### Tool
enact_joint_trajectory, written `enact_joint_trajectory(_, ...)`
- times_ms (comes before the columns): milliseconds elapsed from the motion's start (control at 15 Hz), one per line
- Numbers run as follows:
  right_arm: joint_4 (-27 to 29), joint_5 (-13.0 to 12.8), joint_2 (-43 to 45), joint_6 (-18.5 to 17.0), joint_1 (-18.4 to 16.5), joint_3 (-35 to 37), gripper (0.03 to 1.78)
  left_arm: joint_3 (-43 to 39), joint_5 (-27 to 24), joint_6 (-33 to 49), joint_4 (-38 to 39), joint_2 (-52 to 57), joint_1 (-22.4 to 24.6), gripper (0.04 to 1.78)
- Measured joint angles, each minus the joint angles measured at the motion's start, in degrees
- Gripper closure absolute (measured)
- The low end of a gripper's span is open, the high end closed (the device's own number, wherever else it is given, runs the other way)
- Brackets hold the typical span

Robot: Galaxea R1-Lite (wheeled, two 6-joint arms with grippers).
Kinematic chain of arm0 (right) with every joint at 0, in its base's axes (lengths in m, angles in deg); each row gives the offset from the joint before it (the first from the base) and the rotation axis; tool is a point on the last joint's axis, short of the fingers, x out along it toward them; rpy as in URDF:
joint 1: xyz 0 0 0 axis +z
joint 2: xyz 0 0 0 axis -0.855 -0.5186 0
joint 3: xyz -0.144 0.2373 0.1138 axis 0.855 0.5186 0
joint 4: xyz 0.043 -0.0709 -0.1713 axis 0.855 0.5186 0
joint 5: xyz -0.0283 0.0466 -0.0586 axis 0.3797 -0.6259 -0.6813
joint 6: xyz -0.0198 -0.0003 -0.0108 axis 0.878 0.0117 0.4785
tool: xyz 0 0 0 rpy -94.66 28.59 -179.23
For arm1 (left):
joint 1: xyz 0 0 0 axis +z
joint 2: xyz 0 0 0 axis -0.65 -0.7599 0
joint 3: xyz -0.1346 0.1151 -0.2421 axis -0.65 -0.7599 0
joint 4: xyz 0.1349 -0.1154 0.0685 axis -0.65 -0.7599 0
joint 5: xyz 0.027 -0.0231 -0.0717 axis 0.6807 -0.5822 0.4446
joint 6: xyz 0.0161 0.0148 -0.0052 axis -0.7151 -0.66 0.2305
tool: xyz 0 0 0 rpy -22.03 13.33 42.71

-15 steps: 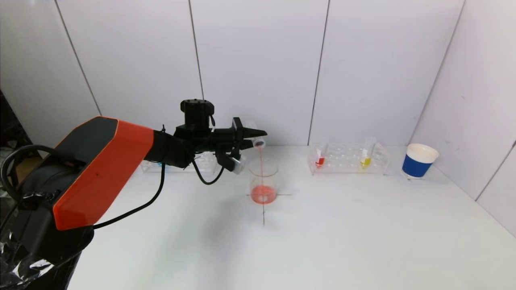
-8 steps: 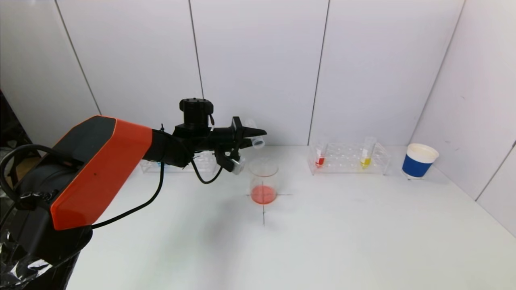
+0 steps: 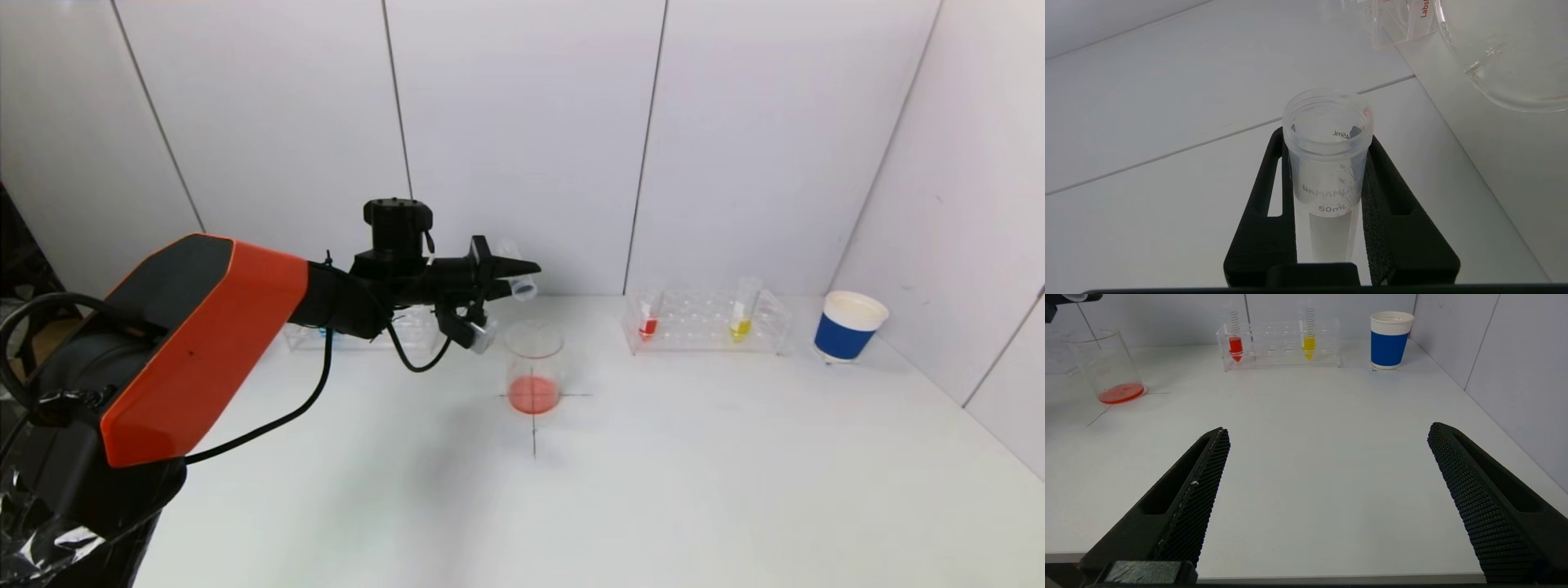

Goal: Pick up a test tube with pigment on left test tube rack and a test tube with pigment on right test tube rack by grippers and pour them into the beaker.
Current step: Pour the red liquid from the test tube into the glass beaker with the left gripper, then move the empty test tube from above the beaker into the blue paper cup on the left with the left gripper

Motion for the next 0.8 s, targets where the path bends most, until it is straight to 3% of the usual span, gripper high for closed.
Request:
enact_joint_trajectory(600,0.02,0.0,0.0,-0.02,0.0,0.0,0.05,0.11,0.33,0.46,-0.06,0.12,0.16,1.35)
enact_joint_trajectory(800,0.0,0.02,0.0,-0.02,0.0,0.0,0.05,0.4,0.57,4.6,0.0,0.48,0.09,1.35)
